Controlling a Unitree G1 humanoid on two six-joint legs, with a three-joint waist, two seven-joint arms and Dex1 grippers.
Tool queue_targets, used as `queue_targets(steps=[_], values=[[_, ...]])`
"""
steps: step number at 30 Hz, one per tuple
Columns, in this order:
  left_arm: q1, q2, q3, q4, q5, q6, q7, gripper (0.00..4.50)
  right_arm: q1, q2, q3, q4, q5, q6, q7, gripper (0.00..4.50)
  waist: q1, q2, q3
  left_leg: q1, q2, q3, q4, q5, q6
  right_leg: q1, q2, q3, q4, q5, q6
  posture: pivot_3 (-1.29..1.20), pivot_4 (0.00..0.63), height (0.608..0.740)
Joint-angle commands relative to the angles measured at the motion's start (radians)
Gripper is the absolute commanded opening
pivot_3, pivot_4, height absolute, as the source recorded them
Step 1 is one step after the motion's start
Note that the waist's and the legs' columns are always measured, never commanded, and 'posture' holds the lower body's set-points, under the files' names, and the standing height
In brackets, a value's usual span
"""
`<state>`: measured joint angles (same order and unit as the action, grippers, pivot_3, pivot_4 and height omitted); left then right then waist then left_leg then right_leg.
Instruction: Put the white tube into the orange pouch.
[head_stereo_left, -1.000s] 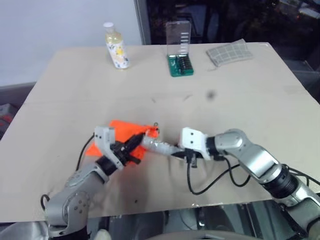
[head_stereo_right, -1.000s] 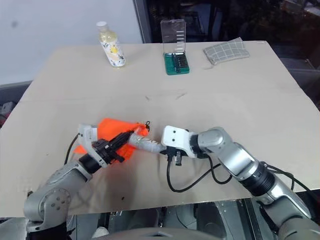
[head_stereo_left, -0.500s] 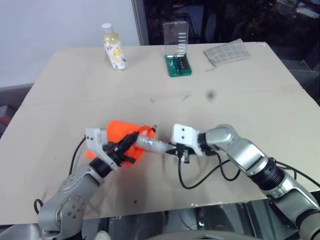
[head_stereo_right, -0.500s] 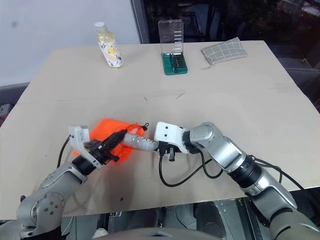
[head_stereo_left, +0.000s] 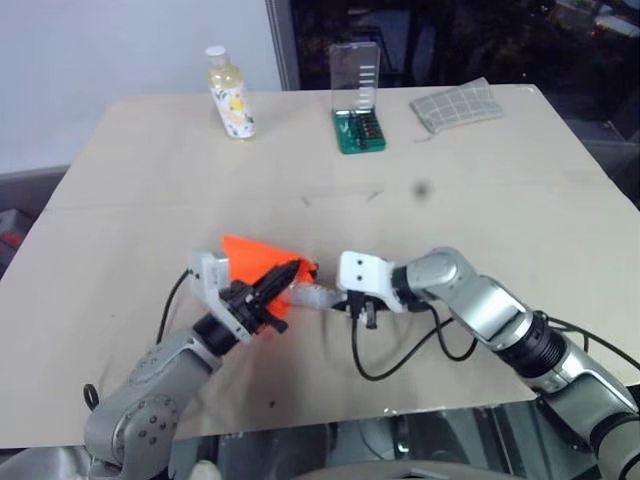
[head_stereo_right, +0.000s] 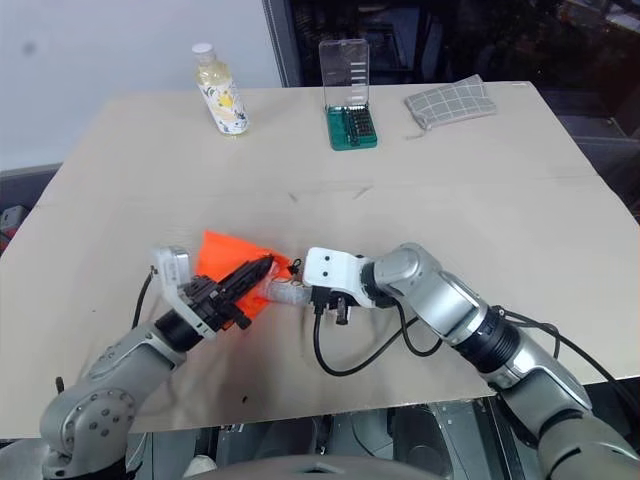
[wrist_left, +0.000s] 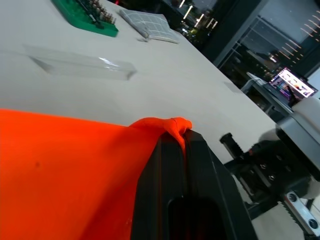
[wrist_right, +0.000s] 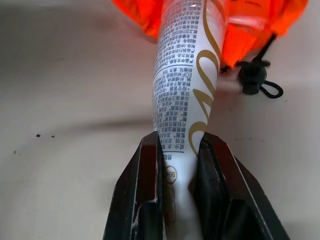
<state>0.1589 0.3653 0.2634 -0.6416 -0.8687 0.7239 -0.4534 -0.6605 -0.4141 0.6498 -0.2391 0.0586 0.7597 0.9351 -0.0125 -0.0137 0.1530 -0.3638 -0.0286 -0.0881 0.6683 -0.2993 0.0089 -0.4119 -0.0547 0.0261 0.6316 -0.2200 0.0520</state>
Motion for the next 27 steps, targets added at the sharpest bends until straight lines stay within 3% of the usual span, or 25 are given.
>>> queue_targets(steps=[1,9,22,27], values=[[0.043,0.033,-0.043,-0.051,0.055,-0.057,-0.033,0.01,-0.004,0.042,-0.006,0.012,0.032,0.047,0.006,0.72,-0.001,0.000,0.000,0.000,0.000,0.000,0.000,0.000,0.000,0.000,0.000,0.000,0.000,0.000,0.000,0.00,0.150,0.740],[0.103,0.042,-0.105,-0.034,0.164,-0.140,-0.029,0.01,-0.049,0.089,-0.001,0.012,0.062,0.080,0.030,0.72,-0.004,0.001,0.001,0.000,0.001,0.000,-0.001,0.000,0.000,-0.001,0.001,0.000,0.000,0.000,0.000,0.00,0.150,0.740],[0.143,0.026,-0.145,-0.037,0.186,-0.198,-0.026,0.01,-0.169,0.394,-0.103,0.291,0.087,0.107,-0.125,0.72,-0.003,0.002,0.002,-0.002,0.000,0.000,-0.001,0.000,0.000,-0.003,0.000,0.000,0.000,0.000,0.000,0.00,0.150,0.740],[0.148,0.028,-0.145,-0.035,0.185,-0.205,-0.020,0.00,-0.157,0.453,-0.201,0.363,0.114,0.127,-0.194,2.35,-0.004,0.004,0.002,-0.002,0.000,0.000,-0.001,0.000,0.000,-0.003,0.000,0.000,0.000,0.000,0.000,0.00,0.150,0.740]])
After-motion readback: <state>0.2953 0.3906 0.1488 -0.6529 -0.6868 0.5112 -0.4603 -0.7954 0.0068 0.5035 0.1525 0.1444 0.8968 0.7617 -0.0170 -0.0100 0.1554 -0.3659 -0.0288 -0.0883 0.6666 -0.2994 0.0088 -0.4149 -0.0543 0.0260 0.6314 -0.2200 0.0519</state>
